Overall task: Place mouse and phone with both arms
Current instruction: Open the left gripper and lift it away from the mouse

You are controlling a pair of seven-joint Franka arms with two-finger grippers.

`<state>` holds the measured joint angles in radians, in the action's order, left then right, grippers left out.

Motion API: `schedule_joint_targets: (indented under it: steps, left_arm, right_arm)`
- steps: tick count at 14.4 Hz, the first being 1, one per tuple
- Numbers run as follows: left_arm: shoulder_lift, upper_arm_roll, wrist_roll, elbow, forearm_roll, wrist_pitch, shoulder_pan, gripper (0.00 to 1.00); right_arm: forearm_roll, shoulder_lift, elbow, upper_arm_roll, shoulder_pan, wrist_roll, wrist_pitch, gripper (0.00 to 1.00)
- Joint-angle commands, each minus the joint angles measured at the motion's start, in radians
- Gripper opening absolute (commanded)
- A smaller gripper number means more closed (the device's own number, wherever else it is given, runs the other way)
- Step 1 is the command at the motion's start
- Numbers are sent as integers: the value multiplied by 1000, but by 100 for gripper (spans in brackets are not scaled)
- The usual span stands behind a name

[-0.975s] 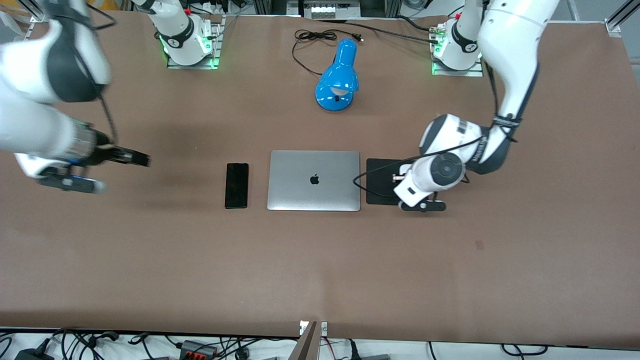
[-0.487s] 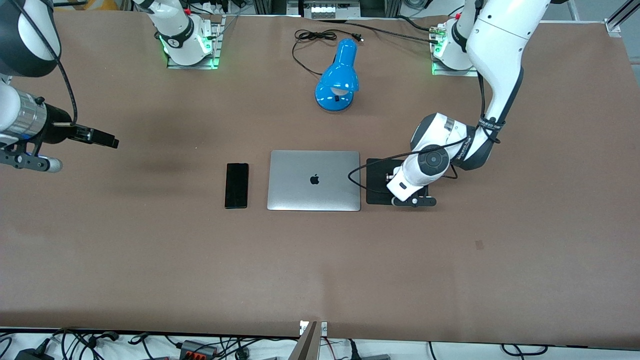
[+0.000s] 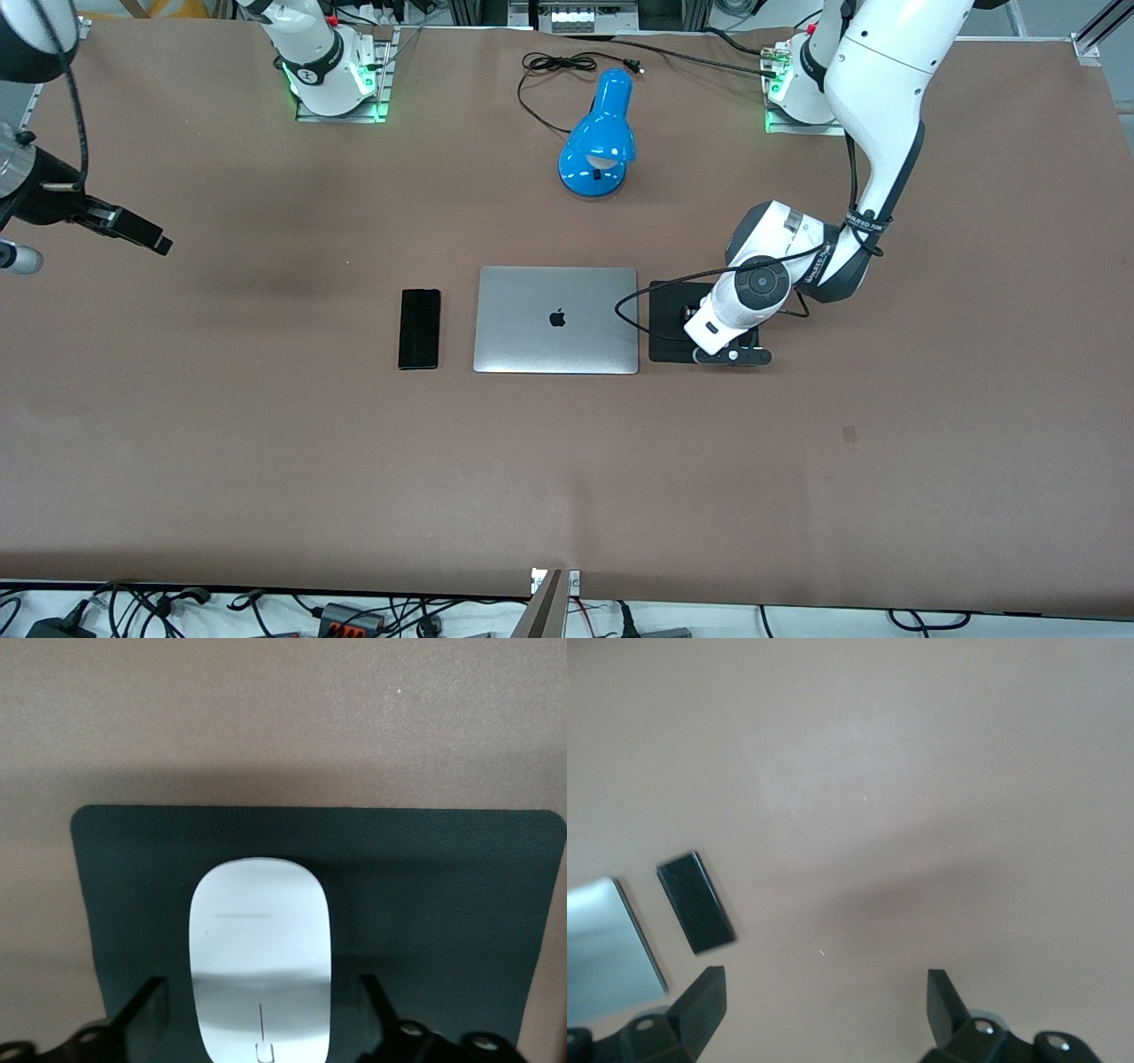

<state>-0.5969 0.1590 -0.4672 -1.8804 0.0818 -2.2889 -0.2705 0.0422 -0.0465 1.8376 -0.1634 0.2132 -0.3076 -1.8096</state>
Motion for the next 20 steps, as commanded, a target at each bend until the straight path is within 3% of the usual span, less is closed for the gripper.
schedule_joint_targets:
  steps: [1,3,6,12,14,18,20]
  left_arm:
    - [43,-13,-22,19,33,86,-4,100]
    - [71,-19,-19,84,59,199,7,100]
    - [77,-19,-16,234,195,362,27,100]
    - [98,-19,74,426,223,419,92,100]
    - [147,-13,123,441,208,456,123,100]
    - [258,-16,124,446,145,617,137,100]
    - [279,-7,130,461,16,641,195,100]
  right_arm:
    - [7,-49,20,-1,-5,-48,-39,100]
    - [10,-47,-15,4,-1,-10,25,100]
    - [-1,-38,-23,12,12,279,33,100]
    - [-7,-35,-57,13,14,323,116,100]
    - [-62,8,-107,10,11,332,150,100]
    - [-70,54,-144,10,14,328,189,100]
    - [-67,56,-149,10,11,323,193,100]
